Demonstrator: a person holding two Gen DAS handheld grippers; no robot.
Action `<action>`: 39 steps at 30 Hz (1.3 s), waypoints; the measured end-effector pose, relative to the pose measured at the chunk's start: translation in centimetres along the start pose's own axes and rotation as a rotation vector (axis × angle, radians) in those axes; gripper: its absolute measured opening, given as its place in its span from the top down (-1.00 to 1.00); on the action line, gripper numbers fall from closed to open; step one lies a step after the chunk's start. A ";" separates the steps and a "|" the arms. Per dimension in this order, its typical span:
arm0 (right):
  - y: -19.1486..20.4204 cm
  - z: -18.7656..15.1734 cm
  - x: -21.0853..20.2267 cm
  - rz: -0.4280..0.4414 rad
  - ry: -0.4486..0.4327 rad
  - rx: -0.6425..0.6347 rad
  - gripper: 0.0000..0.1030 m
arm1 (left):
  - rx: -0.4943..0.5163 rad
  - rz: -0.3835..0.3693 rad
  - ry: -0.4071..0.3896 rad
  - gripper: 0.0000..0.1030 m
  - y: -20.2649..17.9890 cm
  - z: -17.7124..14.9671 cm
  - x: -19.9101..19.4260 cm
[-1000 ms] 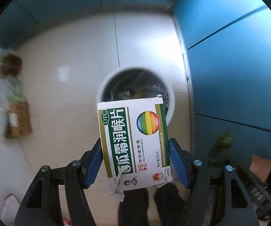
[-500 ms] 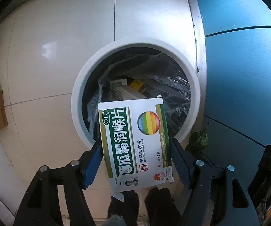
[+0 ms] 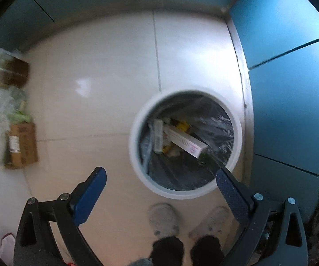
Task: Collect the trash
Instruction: 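Swing both open tools back toward the checkered counter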
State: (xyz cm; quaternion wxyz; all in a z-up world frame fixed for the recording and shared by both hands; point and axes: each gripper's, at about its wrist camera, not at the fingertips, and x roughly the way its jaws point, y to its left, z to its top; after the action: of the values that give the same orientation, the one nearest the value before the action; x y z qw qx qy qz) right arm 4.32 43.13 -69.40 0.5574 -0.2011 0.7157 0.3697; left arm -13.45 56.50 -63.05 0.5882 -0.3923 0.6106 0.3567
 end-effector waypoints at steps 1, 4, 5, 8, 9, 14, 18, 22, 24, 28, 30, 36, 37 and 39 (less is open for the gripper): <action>0.2 -0.2 -0.9 -0.016 -0.015 -0.012 -0.95 | 0.005 0.030 -0.023 -0.96 0.0 -0.3 -1.0; 1.2 -0.8 -4.3 -0.082 -0.064 -0.064 -0.97 | -0.002 0.088 -0.077 -0.96 0.4 -2.0 -4.3; 1.5 -1.0 -5.6 -0.099 -0.077 -0.078 -0.97 | -0.006 0.089 -0.084 -0.96 0.5 -2.5 -5.2; 2.4 -2.2 -9.7 -0.138 -0.098 -0.115 -0.97 | -0.019 0.113 -0.106 -0.96 0.5 -4.6 -9.0; 2.7 -2.6 -11.0 -0.146 -0.105 -0.125 -0.97 | -0.020 0.120 -0.113 -0.96 0.4 -5.3 -10.5; 4.4 -5.7 -19.8 -0.170 -0.139 -0.176 -0.97 | -0.015 0.136 -0.142 -0.96 -0.6 -9.1 -17.6; 5.7 -8.4 -26.7 -0.173 -0.178 -0.214 -0.97 | -0.028 0.140 -0.180 -0.96 -1.2 -12.2 -23.4; 6.4 -11.3 -33.9 -0.165 -0.217 -0.228 -0.97 | -0.036 0.131 -0.208 -0.96 -1.8 -15.0 -28.3; 6.8 -12.7 -37.1 -0.155 -0.237 -0.224 -0.97 | -0.032 0.130 -0.230 -0.96 -2.3 -16.4 -31.1; 7.3 -15.1 -42.9 -0.124 -0.274 -0.223 -0.97 | -0.014 0.146 -0.261 -0.96 -3.2 -18.3 -35.6; 7.2 -16.2 -45.3 -0.090 -0.282 -0.214 -0.97 | -0.006 0.154 -0.280 -0.96 -3.8 -19.1 -37.8; 3.1 -18.2 -51.7 0.024 -0.319 -0.080 -0.97 | 0.050 0.150 -0.363 -0.96 -8.5 -19.6 -43.5; 1.8 -18.3 -52.6 0.035 -0.331 -0.043 -0.97 | 0.071 0.142 -0.376 -0.96 -10.0 -19.5 -44.2; -2.6 -18.6 -55.2 0.057 -0.376 0.073 -0.97 | 0.139 0.127 -0.401 -0.96 -14.3 -19.0 -45.2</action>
State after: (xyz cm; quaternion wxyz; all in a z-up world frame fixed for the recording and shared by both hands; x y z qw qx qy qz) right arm 10.52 20.54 -15.95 0.6776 -0.0878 0.6172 0.3901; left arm -8.92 35.92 -16.52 0.6998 -0.2327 0.5281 0.4209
